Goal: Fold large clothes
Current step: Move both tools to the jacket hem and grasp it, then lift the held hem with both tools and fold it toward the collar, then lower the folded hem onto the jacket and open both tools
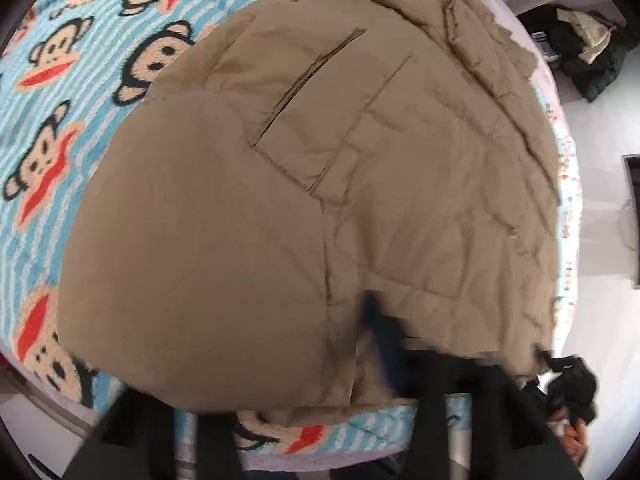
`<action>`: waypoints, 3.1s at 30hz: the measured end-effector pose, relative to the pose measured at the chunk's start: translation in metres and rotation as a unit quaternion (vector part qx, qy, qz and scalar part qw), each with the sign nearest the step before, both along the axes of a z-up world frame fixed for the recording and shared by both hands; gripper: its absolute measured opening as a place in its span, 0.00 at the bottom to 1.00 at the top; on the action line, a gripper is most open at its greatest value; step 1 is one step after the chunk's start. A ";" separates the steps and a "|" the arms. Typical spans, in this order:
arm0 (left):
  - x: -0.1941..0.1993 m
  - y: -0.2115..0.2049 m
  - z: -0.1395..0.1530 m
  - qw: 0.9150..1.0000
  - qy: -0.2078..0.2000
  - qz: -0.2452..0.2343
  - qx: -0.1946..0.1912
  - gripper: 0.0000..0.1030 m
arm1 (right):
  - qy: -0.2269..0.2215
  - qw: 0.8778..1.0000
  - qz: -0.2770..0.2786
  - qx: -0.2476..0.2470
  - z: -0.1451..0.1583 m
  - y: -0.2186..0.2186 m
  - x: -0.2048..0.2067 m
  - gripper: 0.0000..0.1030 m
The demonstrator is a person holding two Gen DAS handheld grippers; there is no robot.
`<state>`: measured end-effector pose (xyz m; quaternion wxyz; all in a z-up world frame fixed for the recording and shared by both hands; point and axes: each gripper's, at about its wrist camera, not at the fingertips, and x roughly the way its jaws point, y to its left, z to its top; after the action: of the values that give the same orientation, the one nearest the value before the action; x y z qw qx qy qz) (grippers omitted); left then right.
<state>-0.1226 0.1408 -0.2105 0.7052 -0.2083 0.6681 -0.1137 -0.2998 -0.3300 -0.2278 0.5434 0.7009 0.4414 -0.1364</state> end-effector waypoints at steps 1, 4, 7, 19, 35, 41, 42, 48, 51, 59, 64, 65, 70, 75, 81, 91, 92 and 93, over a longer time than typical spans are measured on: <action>0.002 0.003 0.005 1.000 -0.005 0.002 -0.012 0.14 | -0.002 1.000 0.000 -0.004 0.002 0.000 0.001 0.13; 0.006 0.010 0.031 0.999 -0.042 -0.003 -0.030 0.14 | -0.021 0.999 0.010 -0.030 0.021 0.002 0.009 0.09; 0.012 0.013 0.065 0.995 -0.087 -0.019 -0.046 0.14 | -0.048 0.996 0.035 -0.065 0.048 0.007 0.023 0.09; 0.087 -0.007 0.166 0.979 -0.196 -0.053 -0.026 0.14 | -0.132 0.969 0.111 -0.175 0.144 -0.005 0.113 0.08; 0.261 -0.076 0.209 0.968 -0.234 -0.051 0.074 0.14 | -0.160 0.914 0.261 -0.267 0.207 -0.062 0.335 0.07; 0.326 -0.086 0.154 0.974 -0.201 -0.043 0.099 0.14 | -0.131 0.914 0.271 -0.273 0.171 -0.069 0.402 0.07; 0.336 -0.089 0.142 0.974 -0.197 -0.047 0.104 0.14 | -0.124 0.916 0.269 -0.272 0.161 -0.069 0.412 0.07; 0.379 -0.108 0.083 0.972 -0.181 -0.068 0.135 0.14 | -0.078 0.926 0.253 -0.271 0.098 -0.076 0.455 0.07; 0.390 -0.111 0.061 0.973 -0.173 -0.056 0.143 0.15 | -0.060 0.934 0.240 -0.257 0.066 -0.081 0.466 0.08; 0.363 -0.097 0.110 0.941 -0.270 -0.044 0.198 1.00 | -0.053 0.925 0.270 -0.264 0.067 -0.079 0.474 0.23; 0.357 -0.098 0.126 0.942 -0.275 -0.070 0.181 0.96 | -0.097 0.893 0.295 -0.327 0.112 -0.068 0.455 0.60; 0.357 -0.105 0.119 0.945 -0.265 -0.087 0.173 0.87 | -0.105 0.888 0.305 -0.329 0.115 -0.064 0.451 0.48; 0.374 -0.133 0.062 0.938 -0.245 -0.108 0.218 0.76 | -0.046 0.836 0.383 -0.390 0.084 -0.047 0.460 0.11; 0.409 -0.112 0.016 0.957 -0.211 -0.025 0.199 0.76 | -0.023 0.840 0.337 -0.425 0.052 -0.083 0.482 0.04; 0.425 -0.116 -0.005 0.953 -0.213 -0.031 0.212 0.81 | -0.014 0.837 0.327 -0.438 0.021 -0.089 0.502 0.00; 0.382 -0.085 0.049 0.938 -0.229 -0.026 0.259 0.82 | 0.001 0.830 0.319 -0.458 0.074 -0.082 0.465 0.12; 0.373 -0.078 0.052 0.938 -0.227 -0.021 0.260 0.82 | 0.002 0.826 0.313 -0.469 0.081 -0.078 0.453 0.13; 0.364 -0.070 0.050 0.938 -0.221 -0.014 0.265 0.82 | 0.002 0.823 0.307 -0.478 0.086 -0.075 0.441 0.14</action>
<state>0.2415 0.0712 -0.1602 0.8632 0.0261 0.5040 0.0142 0.1409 -0.4050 -0.1422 0.8231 0.1807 0.5147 -0.1578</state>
